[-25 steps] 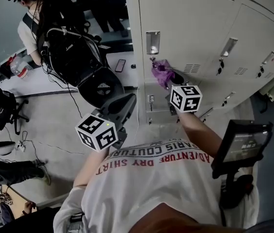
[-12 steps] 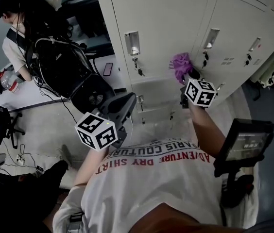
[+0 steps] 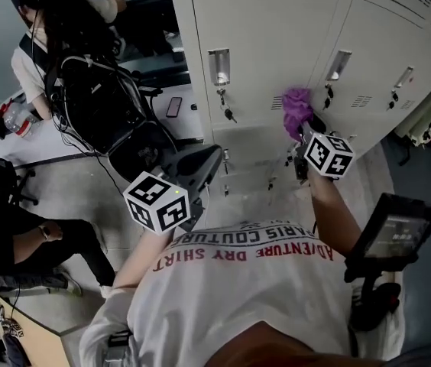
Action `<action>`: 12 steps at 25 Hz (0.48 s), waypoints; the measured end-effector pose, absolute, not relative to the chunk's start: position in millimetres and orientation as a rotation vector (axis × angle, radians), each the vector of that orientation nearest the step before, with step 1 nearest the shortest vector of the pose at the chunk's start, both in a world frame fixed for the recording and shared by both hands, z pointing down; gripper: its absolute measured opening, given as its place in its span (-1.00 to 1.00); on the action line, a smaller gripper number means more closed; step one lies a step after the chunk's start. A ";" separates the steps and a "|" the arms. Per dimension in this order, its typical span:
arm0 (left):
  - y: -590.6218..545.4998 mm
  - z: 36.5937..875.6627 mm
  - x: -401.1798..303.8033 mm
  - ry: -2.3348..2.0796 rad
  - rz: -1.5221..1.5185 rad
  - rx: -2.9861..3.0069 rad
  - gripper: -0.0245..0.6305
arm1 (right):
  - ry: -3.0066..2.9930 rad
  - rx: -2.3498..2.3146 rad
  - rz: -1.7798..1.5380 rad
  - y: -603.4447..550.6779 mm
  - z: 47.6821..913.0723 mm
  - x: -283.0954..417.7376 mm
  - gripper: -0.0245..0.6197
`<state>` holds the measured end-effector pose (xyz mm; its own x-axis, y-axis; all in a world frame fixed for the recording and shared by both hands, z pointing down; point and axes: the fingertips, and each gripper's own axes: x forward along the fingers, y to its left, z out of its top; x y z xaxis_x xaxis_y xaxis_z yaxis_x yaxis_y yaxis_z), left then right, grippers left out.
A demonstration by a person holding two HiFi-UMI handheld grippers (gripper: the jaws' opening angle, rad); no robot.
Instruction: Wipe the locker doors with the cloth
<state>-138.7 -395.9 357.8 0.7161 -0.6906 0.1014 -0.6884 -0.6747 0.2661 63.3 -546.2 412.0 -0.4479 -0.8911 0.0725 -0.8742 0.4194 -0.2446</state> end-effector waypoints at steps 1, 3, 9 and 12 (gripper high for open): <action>-392.8 358.8 -140.2 -1.088 -0.006 2.645 -0.92 | 2.616 -1.563 -0.377 -533.4 406.1 55.8 -0.71; -384.9 363.0 -143.1 -1.083 -0.005 2.660 -0.92 | 2.693 -1.462 -0.354 -503.1 395.5 38.2 -0.72; -347.2 385.5 -151.0 -1.041 -0.013 2.652 -0.92 | 2.877 -1.246 -0.352 -401.7 394.2 -3.9 -0.71; -314.2 388.7 -145.6 -1.037 0.019 2.670 -0.92 | 2.926 -1.203 -0.362 -354.8 397.5 -8.7 -0.71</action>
